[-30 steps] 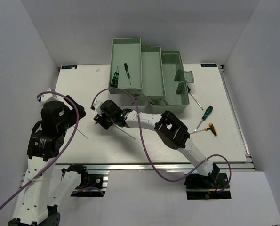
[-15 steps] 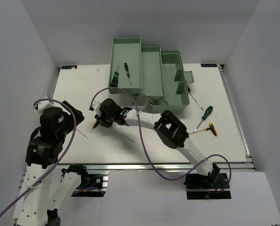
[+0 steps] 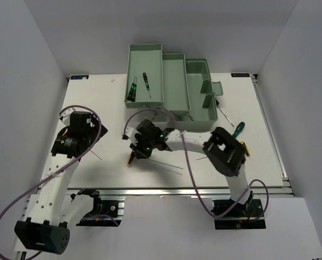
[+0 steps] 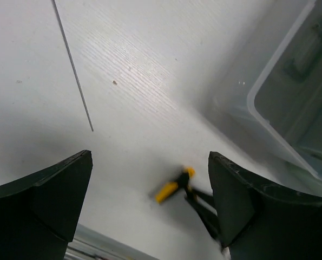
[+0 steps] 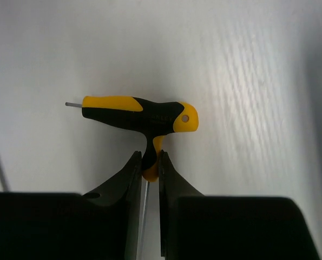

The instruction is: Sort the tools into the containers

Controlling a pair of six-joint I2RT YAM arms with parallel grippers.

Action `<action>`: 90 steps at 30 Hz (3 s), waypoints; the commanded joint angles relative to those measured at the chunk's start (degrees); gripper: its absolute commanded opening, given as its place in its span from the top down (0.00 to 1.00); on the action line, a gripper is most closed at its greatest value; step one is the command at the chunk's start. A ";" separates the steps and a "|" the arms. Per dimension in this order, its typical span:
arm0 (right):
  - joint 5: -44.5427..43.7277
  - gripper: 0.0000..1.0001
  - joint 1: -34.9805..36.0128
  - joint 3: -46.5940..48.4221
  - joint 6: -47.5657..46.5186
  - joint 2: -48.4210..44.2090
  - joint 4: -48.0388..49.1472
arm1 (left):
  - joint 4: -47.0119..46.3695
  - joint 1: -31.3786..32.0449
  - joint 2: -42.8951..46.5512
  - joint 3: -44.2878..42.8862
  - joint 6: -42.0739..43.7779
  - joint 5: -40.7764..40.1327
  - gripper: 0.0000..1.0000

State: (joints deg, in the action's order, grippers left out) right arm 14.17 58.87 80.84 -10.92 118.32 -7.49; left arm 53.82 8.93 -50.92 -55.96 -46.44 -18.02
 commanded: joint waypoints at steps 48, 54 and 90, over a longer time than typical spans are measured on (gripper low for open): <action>-4.78 0.41 -37.33 37.57 36.59 5.53 6.08 | -31.85 -32.83 -18.15 9.65 29.03 12.31 0.06; 19.53 0.29 -44.78 26.06 31.84 -3.88 15.55 | -33.43 -33.89 -28.95 5.34 29.65 12.39 0.14; 34.17 0.40 -54.83 1.25 23.40 -23.84 15.39 | -42.14 -32.31 -51.39 0.15 22.00 5.28 0.66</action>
State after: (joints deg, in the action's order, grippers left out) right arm 48.73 4.49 82.61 11.84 97.34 6.98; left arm 9.82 -23.99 -101.06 -55.88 -24.03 -11.70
